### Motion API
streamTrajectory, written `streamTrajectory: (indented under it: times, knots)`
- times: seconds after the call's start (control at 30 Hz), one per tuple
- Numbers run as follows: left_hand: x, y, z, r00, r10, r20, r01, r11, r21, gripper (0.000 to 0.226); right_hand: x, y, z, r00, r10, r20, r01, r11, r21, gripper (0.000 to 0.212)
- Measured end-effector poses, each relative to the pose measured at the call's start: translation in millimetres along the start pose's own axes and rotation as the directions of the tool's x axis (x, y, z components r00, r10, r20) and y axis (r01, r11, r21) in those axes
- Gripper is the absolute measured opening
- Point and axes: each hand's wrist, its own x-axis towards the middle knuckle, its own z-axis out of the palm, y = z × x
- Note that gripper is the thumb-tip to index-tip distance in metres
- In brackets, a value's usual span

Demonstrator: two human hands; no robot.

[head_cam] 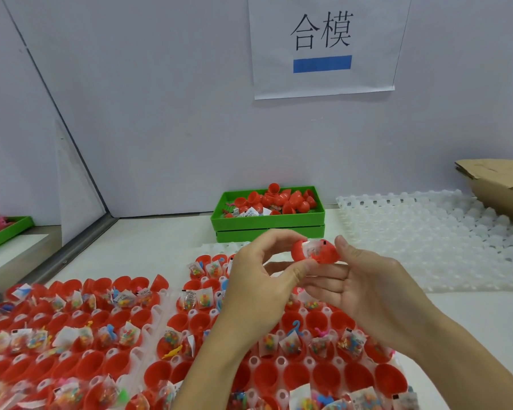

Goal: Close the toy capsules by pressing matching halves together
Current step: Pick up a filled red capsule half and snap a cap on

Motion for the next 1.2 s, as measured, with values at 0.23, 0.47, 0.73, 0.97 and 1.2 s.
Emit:
streamTrajectory:
  times: [0.23,0.47,0.73,0.97,1.2]
  knots:
    - [0.0,-5.4,2.2,0.994,-0.072,-0.084,0.072,0.997,-0.001,0.026,6.0,7.5,-0.3,0.929,-0.324,-0.181,0.209,0.860,-0.466,0.016]
    - [27.9,5.6,-2.3,0.996,-0.077,-0.046,0.080,0.993,0.083,0.030,29.4,-8.2,3.8,0.869,-0.474,-0.144,0.239,0.657,-0.715,0.005]
    - [103.7,8.6,-34.9,0.986,-0.132,-0.101,0.147,0.975,0.166,0.041,117.1,-45.1,26.5,0.853,-0.492,-0.175,0.229,0.654,-0.721,0.005]
    - [160.9,-23.9,-75.1,0.953,-0.282,-0.109,0.289,0.956,0.055,0.012,190.3,-48.8,38.2,0.940,-0.342,0.009,0.155,0.403,-0.902,0.020]
    - [178.9,-61.9,-96.4,0.895,-0.433,-0.104,0.445,0.879,0.173,0.020,239.9,-22.2,40.4,0.954,-0.286,-0.085,0.052,0.442,-0.896,0.022]
